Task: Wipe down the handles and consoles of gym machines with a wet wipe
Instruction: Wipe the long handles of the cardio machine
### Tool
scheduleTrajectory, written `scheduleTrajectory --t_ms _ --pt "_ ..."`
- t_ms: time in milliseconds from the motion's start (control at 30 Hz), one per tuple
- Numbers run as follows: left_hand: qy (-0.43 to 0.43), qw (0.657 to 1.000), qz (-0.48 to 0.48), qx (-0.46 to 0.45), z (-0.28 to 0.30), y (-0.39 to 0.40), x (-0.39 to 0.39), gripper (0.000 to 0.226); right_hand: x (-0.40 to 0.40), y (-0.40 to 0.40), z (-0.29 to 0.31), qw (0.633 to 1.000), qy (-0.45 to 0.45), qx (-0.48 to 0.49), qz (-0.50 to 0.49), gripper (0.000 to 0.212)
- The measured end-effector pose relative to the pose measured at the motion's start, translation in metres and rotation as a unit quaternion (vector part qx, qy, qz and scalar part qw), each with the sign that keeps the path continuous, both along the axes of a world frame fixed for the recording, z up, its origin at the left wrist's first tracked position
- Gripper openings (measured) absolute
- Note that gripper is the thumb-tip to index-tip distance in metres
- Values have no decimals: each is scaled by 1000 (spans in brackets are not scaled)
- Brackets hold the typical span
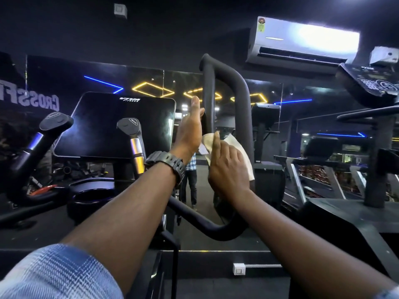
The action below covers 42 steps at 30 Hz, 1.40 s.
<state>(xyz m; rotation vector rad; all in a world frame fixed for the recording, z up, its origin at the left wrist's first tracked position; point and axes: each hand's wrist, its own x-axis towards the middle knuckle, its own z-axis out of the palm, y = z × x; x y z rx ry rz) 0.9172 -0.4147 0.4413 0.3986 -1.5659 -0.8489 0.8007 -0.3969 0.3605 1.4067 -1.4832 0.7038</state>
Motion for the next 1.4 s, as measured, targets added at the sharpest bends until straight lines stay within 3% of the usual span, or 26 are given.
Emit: scheduleTrajectory --t_ms 200,333,433,567,667,733,800,933,1067,1233,1333,1400 --pt "16 1000 -8 4 -7 -6 -9 84 19 -8 50 987 -120 87 65 83" --pt "25 1000 -4 10 -5 -2 -9 85 9 -3 25 998 -51 20 5 62" --pt "8 1000 14 -3 -5 4 -7 92 4 -1 16 1000 -11 0 -19 59" --pt "-1 1000 2 1 -5 4 -2 92 21 -13 41 988 -141 58 38 72" --pt "7 1000 6 -5 -1 0 -2 86 26 -32 74 947 -268 86 153 90" --pt "35 999 -1 -14 6 -1 -5 74 27 -47 95 893 -360 72 260 88" --pt "52 998 -17 -9 13 -3 -13 68 27 -64 117 837 -440 54 321 76" --pt "89 993 -82 13 24 -18 -30 75 16 -91 163 799 -474 15 370 44" --pt "100 992 -79 -11 28 -23 -31 81 8 -77 196 683 -538 90 486 35" --pt "194 979 57 26 26 -34 -25 82 12 -61 145 692 -519 101 492 32" --pt "219 970 90 55 21 -40 -23 85 8 -62 122 734 -494 116 452 42" --pt "199 974 97 41 17 -39 -22 84 8 -67 137 702 -528 130 459 49"
